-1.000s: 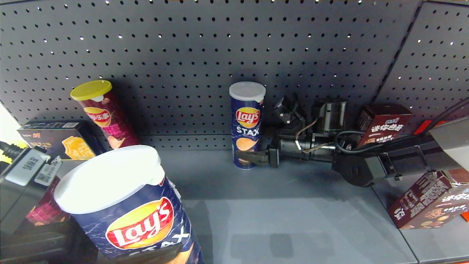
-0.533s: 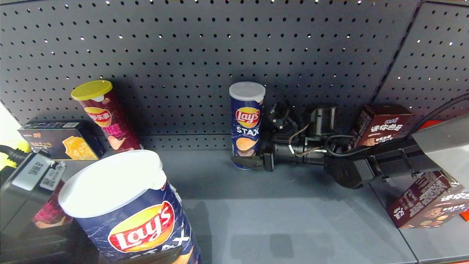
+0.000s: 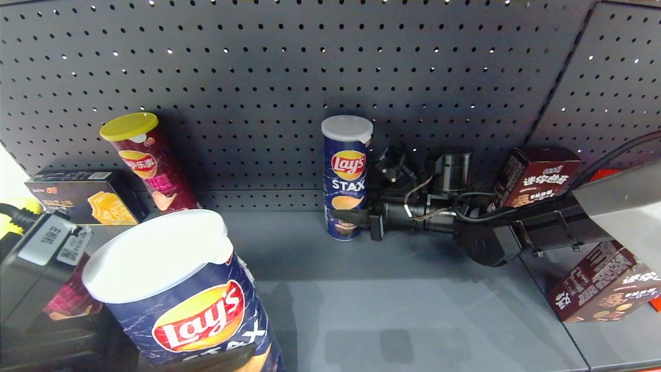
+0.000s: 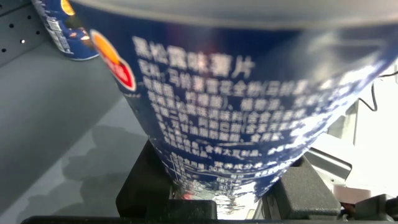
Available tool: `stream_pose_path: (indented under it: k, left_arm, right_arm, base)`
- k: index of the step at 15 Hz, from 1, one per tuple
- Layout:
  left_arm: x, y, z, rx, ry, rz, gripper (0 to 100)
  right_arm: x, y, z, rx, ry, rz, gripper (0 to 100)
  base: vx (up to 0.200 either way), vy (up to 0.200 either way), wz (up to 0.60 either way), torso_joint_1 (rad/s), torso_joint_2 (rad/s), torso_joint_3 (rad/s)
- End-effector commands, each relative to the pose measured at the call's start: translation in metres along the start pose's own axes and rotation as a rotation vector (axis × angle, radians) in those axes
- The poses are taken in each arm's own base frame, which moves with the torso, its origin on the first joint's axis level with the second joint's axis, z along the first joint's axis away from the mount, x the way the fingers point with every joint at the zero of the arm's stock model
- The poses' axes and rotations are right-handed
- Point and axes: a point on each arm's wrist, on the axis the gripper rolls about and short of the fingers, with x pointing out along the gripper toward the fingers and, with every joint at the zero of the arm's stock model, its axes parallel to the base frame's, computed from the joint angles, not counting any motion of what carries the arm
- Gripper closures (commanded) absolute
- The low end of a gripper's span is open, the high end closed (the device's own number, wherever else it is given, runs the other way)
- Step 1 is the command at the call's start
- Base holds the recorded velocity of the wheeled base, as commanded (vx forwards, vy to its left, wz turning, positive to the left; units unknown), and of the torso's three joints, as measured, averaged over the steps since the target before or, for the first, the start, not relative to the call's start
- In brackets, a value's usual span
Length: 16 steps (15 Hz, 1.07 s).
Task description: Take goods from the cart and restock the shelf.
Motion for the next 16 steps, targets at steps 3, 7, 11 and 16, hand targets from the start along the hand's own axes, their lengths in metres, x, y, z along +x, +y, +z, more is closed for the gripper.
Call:
stream_pose_path:
  k: [3,7,11,16]
  left_arm:
    - [0.0,0.0,0.0,0.0,0.0,0.002,100]
    - [0.0,0.0,0.0,0.0,0.0,0.002,100]
    - [0.0,0.0,0.001,0.003,-0.004,0.004,100]
    - [-0.001,0.0,0.001,0.003,-0.004,0.004,100]
  right_arm:
    - [-0.014,0.015,0.033,-0.04,-0.055,0.014,100]
    - [-0.033,0.041,0.042,-0.034,-0.044,0.032,100]
    - [-0.047,0.082,0.04,-0.014,-0.016,0.067,100]
    - [-0.057,0.128,0.035,-0.009,-0.032,0.056,100]
  base:
    - [0.0,0.0,0.0,0.0,0.0,0.0]
    - [0.0,0.0,0.0,0.0,0.0,0.0]
    - [0.0,0.0,0.0,0.0,0.0,0.0]
    - [0.0,0.0,0.0,0.0,0.0,0.0]
